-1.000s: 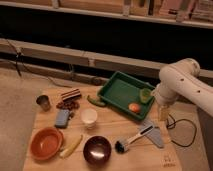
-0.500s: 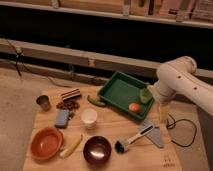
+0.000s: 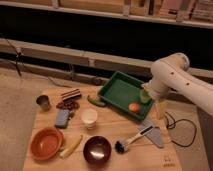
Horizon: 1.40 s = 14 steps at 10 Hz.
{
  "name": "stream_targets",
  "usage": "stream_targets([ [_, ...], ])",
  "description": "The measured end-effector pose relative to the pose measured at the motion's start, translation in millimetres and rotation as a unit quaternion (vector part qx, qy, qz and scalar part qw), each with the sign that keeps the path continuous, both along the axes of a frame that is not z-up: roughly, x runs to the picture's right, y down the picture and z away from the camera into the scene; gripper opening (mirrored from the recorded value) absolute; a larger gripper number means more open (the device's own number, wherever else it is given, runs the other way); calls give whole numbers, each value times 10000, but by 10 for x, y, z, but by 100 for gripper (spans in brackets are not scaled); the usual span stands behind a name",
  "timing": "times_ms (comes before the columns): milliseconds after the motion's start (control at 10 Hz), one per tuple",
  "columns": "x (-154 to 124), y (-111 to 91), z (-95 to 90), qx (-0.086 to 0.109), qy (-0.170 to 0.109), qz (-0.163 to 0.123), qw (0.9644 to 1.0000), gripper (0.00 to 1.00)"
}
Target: Place brush in metal cup
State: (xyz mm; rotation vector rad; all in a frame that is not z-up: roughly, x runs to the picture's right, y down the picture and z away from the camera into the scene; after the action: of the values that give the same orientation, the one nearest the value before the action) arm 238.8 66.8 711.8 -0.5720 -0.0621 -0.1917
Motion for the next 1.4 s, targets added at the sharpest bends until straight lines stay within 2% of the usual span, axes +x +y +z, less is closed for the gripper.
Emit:
stream_targets([
  [300, -55, -112, 108, -34, -212, -139, 9997, 100],
  [500, -161, -195, 235, 6, -198, 9, 9998, 100],
  [700, -156, -242, 255, 31, -171, 129, 9998, 100],
  [800, -131, -254, 258, 7, -208, 107, 9997, 100],
  [1000, -249, -320, 336, -11, -341, 9, 9994, 100],
  [1200, -288, -374, 455, -63, -394, 160, 9991, 100],
  [1400, -309, -368, 470, -63, -413, 84, 9991, 100],
])
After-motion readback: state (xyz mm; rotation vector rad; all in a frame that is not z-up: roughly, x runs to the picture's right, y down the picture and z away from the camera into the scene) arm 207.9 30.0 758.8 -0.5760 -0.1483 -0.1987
